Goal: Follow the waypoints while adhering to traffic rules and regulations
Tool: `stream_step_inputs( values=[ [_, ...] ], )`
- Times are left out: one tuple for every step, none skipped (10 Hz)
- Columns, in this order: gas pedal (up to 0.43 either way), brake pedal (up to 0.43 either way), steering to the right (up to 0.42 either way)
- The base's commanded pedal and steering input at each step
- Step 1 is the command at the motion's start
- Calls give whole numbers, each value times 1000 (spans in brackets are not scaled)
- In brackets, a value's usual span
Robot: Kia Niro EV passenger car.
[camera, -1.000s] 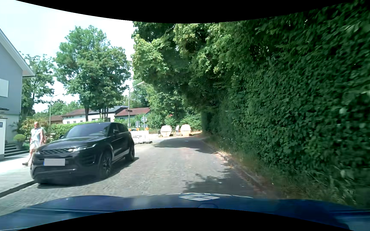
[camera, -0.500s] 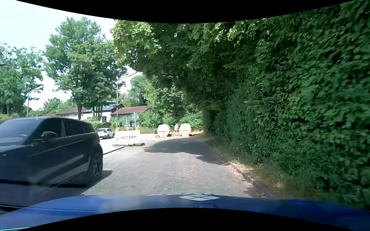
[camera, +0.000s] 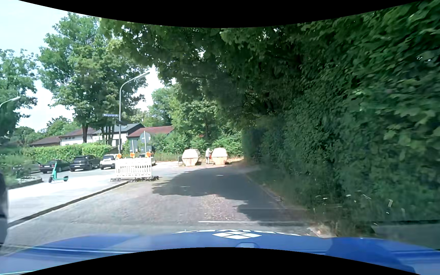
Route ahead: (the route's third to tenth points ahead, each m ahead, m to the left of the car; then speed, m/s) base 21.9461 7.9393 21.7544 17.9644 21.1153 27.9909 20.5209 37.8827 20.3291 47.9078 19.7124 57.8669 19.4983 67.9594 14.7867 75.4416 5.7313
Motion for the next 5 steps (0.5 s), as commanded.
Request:
stream_step_inputs(
  values=[
    [67,0,-8],
    [67,0,-13],
    [67,0,-18],
    [67,0,-18],
    [67,0,-20]
  ],
)
